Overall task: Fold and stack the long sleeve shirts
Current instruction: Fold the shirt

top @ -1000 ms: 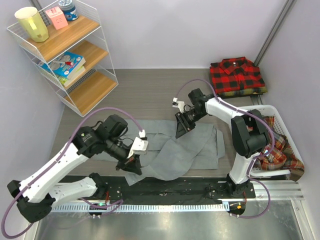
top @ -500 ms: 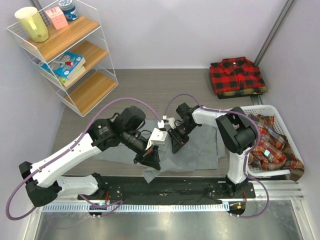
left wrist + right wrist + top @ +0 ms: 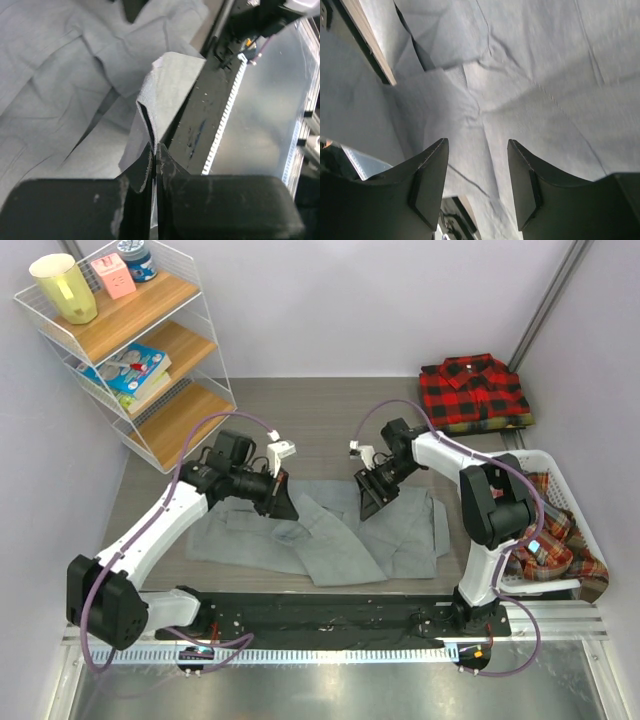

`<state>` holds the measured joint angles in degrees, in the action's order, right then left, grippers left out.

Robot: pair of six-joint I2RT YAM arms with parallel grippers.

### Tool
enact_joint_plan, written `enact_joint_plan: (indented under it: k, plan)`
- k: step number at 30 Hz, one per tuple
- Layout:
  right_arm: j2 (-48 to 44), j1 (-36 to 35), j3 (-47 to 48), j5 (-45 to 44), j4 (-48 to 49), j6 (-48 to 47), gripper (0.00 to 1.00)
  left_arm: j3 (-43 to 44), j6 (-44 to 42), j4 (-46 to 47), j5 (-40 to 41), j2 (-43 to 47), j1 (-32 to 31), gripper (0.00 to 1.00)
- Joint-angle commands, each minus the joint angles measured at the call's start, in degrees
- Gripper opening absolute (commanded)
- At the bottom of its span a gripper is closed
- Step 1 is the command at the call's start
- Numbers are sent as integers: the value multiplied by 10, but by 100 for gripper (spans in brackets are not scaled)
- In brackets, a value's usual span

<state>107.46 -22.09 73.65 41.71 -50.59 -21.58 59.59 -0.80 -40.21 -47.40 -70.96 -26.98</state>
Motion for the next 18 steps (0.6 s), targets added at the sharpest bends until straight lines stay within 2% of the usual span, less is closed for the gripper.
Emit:
enact_joint_plan:
  k: [1, 9, 18]
  plan:
    - [-24, 17, 4, -12, -65, -59, 56, -28, 37, 65, -3, -13, 54, 0]
    - [1, 47, 3, -28, -76, -77, 54, -73, -39, 49, 1, -38, 184, 0]
    - [6, 57, 30, -36, -85, -69, 54, -113, -56, 81, 10, -65, 266, 0]
